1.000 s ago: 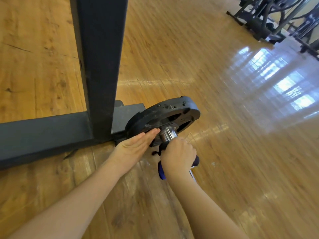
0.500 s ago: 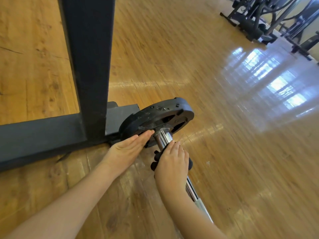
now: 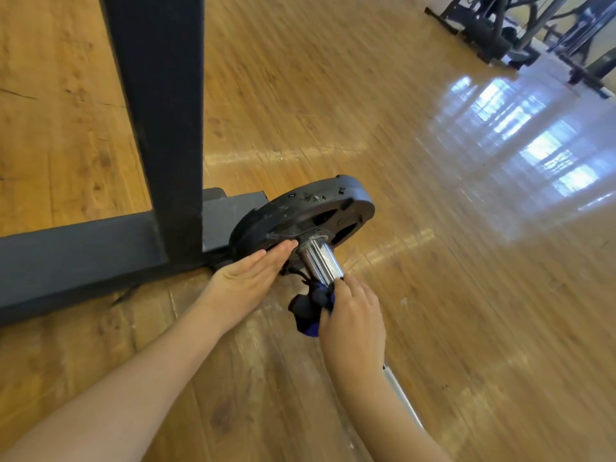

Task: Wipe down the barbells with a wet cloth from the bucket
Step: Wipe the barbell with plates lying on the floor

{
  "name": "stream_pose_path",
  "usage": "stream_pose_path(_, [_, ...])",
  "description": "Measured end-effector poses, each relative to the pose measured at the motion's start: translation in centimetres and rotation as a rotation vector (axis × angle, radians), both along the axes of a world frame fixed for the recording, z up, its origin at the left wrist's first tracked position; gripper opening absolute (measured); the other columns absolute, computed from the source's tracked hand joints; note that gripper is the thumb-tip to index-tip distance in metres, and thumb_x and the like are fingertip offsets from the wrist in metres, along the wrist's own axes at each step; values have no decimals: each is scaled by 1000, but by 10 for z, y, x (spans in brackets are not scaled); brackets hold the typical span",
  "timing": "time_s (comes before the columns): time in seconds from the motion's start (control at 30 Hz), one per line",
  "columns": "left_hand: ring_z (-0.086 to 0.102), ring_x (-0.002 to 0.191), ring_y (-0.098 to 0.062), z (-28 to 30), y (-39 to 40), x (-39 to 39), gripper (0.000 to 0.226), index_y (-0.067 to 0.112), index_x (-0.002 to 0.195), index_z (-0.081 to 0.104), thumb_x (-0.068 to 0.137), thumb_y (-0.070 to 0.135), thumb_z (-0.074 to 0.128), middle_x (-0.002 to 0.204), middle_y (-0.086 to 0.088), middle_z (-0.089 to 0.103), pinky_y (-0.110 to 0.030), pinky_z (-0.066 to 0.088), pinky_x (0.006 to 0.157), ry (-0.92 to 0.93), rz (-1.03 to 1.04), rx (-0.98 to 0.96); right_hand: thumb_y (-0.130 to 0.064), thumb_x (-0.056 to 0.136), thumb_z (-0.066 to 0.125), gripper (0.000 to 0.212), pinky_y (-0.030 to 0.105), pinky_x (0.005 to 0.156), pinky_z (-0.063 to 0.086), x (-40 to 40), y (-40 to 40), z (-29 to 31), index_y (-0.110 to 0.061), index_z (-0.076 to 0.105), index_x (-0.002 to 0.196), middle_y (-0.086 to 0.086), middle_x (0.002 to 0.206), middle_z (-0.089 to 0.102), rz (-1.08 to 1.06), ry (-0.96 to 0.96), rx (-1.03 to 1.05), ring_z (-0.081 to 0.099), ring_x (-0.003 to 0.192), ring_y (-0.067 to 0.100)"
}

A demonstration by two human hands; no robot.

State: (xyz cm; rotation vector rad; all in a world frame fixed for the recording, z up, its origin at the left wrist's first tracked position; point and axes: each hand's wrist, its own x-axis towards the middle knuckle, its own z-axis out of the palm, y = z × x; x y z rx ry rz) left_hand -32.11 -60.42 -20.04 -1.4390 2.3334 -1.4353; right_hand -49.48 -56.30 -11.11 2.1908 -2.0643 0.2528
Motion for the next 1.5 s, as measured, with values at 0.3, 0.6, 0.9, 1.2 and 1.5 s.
stream_pose_path(0.3, [4,142,-17,4,-3,-1,64,-4,145,-8,91,14,22,155,-4,10,-45,-14,113,0,-43,25,-11,82,57,19,25,55,28,-26,15,-5,-8,52,101,-1,93,55,-278,-224,247,52,84,21])
stream_pose_path(0.6, [3,143,-19,7,-2,-4,80,-2,146,-4,87,26,42,155,-8,10,-43,-8,114,31,-22,57,-16,79,63,37,16,45,20,-54,59,1,-30,30,68,-15,70,39,-230,-142,207,38,73,11])
stream_pose_path(0.9, [1,144,-20,4,1,-5,71,-4,145,-6,88,18,29,155,-10,6,-47,-13,113,-19,-11,34,-10,78,59,18,23,52,23,-28,23,-1,-16,43,83,-4,83,54,-206,-69,259,40,71,16])
stream_pose_path(1.2, [0,144,-25,-1,1,-8,56,-5,146,-3,92,8,5,154,-16,10,-48,-11,113,0,-11,70,-17,89,56,24,20,70,35,-22,22,6,-8,57,110,-1,104,60,-243,-440,140,55,98,22])
stream_pose_path(1.5, [-6,145,-34,12,-1,-15,70,-6,146,-8,91,22,25,155,-17,-5,-48,-11,115,244,-112,151,-19,95,47,26,23,62,33,-19,-34,41,-17,63,115,0,93,61,-203,-448,15,59,85,18])
